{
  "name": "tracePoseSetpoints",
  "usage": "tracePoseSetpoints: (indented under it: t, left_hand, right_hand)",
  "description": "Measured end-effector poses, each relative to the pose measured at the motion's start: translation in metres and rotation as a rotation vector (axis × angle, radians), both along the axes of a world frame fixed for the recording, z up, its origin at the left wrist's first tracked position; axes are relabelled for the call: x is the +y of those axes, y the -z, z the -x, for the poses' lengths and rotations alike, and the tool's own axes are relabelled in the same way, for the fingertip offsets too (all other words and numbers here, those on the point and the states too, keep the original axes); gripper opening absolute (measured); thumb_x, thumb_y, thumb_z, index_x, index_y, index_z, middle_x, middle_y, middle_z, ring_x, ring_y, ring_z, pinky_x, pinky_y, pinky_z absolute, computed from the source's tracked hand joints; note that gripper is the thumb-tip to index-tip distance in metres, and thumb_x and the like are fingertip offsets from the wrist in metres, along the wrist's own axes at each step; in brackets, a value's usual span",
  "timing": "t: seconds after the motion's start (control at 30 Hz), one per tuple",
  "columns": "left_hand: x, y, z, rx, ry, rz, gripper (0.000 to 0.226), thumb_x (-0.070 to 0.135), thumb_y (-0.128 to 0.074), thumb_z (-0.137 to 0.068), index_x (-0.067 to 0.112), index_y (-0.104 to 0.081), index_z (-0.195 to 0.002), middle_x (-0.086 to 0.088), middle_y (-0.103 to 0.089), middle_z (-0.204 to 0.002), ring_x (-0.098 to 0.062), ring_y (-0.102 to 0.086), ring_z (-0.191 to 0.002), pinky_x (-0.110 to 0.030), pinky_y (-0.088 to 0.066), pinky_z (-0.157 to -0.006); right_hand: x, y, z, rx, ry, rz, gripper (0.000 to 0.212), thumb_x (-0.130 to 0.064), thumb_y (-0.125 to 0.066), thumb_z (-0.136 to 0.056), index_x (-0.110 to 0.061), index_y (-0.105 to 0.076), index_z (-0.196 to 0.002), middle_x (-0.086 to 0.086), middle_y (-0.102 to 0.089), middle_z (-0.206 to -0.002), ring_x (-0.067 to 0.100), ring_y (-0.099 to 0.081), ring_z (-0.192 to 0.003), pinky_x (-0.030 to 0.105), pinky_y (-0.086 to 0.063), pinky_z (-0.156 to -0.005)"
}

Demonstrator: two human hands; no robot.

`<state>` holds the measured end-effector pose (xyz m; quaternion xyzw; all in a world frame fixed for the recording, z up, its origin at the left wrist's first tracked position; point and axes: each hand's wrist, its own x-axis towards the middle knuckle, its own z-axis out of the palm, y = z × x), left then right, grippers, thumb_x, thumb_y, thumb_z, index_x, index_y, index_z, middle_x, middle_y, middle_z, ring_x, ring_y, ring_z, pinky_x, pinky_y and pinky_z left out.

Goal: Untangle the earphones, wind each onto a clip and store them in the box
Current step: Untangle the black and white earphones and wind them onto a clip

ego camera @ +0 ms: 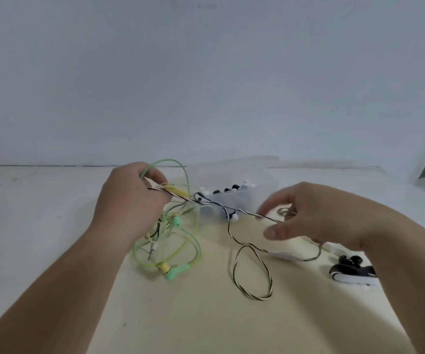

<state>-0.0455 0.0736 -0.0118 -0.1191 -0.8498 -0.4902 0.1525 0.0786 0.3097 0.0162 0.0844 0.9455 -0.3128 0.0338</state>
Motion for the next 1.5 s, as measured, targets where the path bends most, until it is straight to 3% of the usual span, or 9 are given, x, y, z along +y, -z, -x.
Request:
tracePoseSetpoints:
  t: [0.17,0.27,0.37,0.5,0.6,0.83,1.1,1.37,1.5]
  left_hand:
    - [-0.004,0.002,-0.005,-0.094,0.033,0.377,0.033,0.019,-0.082,-0.07,0.028,-0.06,-0.093,0.001,-0.057,-0.077,-0.02,-0.056,-0.069,-0.03,-0.043,-0.061]
    - [-0.003,0.001,-0.013,-0.201,0.242,0.589,0.083,0.041,-0.089,-0.053,0.044,-0.045,-0.124,0.013,-0.052,-0.107,-0.015,-0.057,-0.1,-0.037,-0.05,-0.088]
    - [0.002,-0.003,-0.022,-0.145,0.415,0.577,0.113,0.069,-0.083,-0.041,0.056,-0.029,-0.139,0.022,-0.036,-0.136,-0.009,-0.038,-0.132,-0.039,-0.041,-0.108]
    - [0.01,-0.006,-0.028,0.013,0.524,0.275,0.051,0.066,-0.068,-0.067,0.047,-0.064,-0.113,0.03,-0.049,-0.123,0.011,-0.046,-0.118,-0.007,-0.036,-0.084]
    - [0.015,-0.003,-0.028,0.076,0.529,0.212,0.005,0.035,-0.072,-0.086,0.035,-0.075,-0.09,0.019,-0.068,-0.098,0.005,-0.061,-0.095,-0.015,-0.043,-0.075]
    - [0.021,-0.004,-0.034,-0.111,0.525,-0.003,0.014,0.019,-0.067,-0.092,0.023,-0.076,-0.082,0.006,-0.076,-0.082,-0.012,-0.071,-0.077,-0.026,-0.05,-0.075]
    - [0.029,-0.01,-0.038,-0.544,0.515,-0.528,0.024,0.02,-0.042,-0.106,0.014,-0.047,-0.083,-0.015,-0.076,-0.081,-0.024,-0.067,-0.064,-0.036,-0.047,-0.071]
    - [0.024,-0.012,-0.036,-0.669,0.524,-0.569,0.014,0.019,-0.037,-0.108,0.013,-0.044,-0.098,-0.023,-0.075,-0.092,-0.039,-0.073,-0.082,-0.044,-0.051,-0.08]
    - [0.025,-0.006,-0.038,-0.667,0.613,-0.567,0.02,0.001,-0.056,-0.096,0.013,-0.04,-0.094,-0.018,-0.073,-0.086,-0.034,-0.074,-0.078,-0.043,-0.059,-0.075]
  right_hand:
    - [-0.001,0.007,0.008,0.196,0.03,0.2,0.029,-0.041,-0.063,-0.093,-0.022,-0.077,-0.076,-0.004,-0.039,-0.056,0.015,-0.039,-0.054,0.019,-0.036,-0.051]
    - [-0.006,0.012,0.012,0.283,0.014,0.345,0.032,-0.036,-0.058,-0.096,-0.018,-0.074,-0.075,-0.003,-0.051,-0.064,0.011,-0.051,-0.063,0.009,-0.039,-0.052]
    - [-0.014,0.019,0.017,0.284,-0.037,0.552,0.035,-0.028,-0.053,-0.1,-0.015,-0.073,-0.074,-0.003,-0.061,-0.073,0.014,-0.055,-0.072,0.019,-0.046,-0.063]
    - [-0.02,0.02,0.021,0.303,-0.025,0.871,0.04,-0.023,-0.048,-0.102,-0.015,-0.074,-0.073,0.013,-0.059,-0.089,0.025,-0.062,-0.075,0.035,-0.051,-0.068]
    - [-0.021,0.017,0.021,0.326,-0.001,1.034,0.042,-0.021,-0.046,-0.102,-0.009,-0.075,-0.074,0.016,-0.05,-0.092,0.033,-0.065,-0.076,0.043,-0.056,-0.074]
    - [-0.019,0.015,0.021,0.334,0.038,1.126,0.037,-0.018,-0.044,-0.102,0.001,-0.069,-0.081,0.015,-0.049,-0.077,0.041,-0.067,-0.081,0.058,-0.053,-0.093]
    - [-0.02,0.011,0.022,0.326,0.099,1.271,0.036,-0.017,-0.037,-0.104,0.002,-0.063,-0.088,0.012,-0.046,-0.068,0.043,-0.072,-0.083,0.047,-0.062,-0.078]
    - [-0.024,0.012,0.021,0.303,0.044,1.379,0.035,-0.014,-0.036,-0.102,0.004,-0.064,-0.09,0.012,-0.047,-0.07,0.049,-0.07,-0.095,0.047,-0.062,-0.075]
    - [-0.03,0.016,0.022,0.274,-0.014,1.391,0.037,-0.013,-0.035,-0.101,0.005,-0.063,-0.086,0.014,-0.048,-0.074,0.048,-0.069,-0.099,0.05,-0.058,-0.087]
